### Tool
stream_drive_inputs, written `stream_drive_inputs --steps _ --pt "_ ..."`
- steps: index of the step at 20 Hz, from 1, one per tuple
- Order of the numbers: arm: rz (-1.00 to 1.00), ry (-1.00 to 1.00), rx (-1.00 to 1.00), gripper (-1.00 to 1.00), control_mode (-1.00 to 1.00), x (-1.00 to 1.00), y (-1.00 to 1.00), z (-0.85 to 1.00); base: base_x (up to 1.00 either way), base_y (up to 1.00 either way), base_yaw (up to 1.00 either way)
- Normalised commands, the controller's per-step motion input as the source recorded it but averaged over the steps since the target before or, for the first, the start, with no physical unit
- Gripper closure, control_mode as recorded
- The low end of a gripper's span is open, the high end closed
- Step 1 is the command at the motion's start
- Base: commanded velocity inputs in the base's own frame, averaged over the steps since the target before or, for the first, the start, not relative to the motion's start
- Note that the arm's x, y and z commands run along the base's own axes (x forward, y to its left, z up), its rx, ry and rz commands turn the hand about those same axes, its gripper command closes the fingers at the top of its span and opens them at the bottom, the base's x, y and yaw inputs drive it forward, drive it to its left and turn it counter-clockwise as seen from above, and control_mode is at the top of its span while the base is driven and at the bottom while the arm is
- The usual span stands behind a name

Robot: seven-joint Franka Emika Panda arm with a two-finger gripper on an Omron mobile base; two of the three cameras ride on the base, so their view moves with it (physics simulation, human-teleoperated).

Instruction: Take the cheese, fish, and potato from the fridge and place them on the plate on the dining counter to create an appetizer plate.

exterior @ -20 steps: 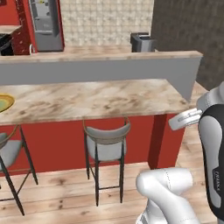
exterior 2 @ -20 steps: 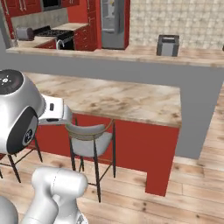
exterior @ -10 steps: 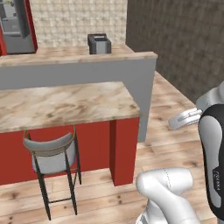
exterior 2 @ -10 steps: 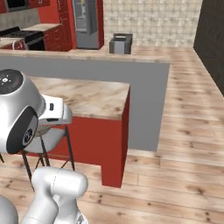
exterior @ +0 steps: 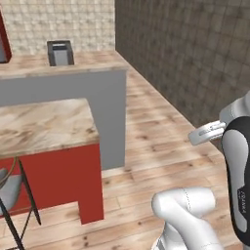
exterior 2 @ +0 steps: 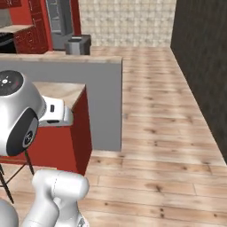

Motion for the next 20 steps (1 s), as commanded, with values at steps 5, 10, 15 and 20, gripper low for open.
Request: stream_drive_inputs --steps 5,10,15,20 --pt "0.0 0.0 0.0 -1.0 1.0 0.0 0.0 0.0 0.84 -1.0 -0.12" --pt "0.0 0.0 0.0 -1.0 1.0 0.0 0.0 0.0 1.0 -1.0 -0.06" --pt "0.0 0.0 0.0 -1.0 1.0 0.0 0.0 0.0 1.0 -0.72 0.0" --pt "0.0 0.0 0.0 -1.0 1.0 0.0 0.0 0.0 1.0 -0.29 0.05"
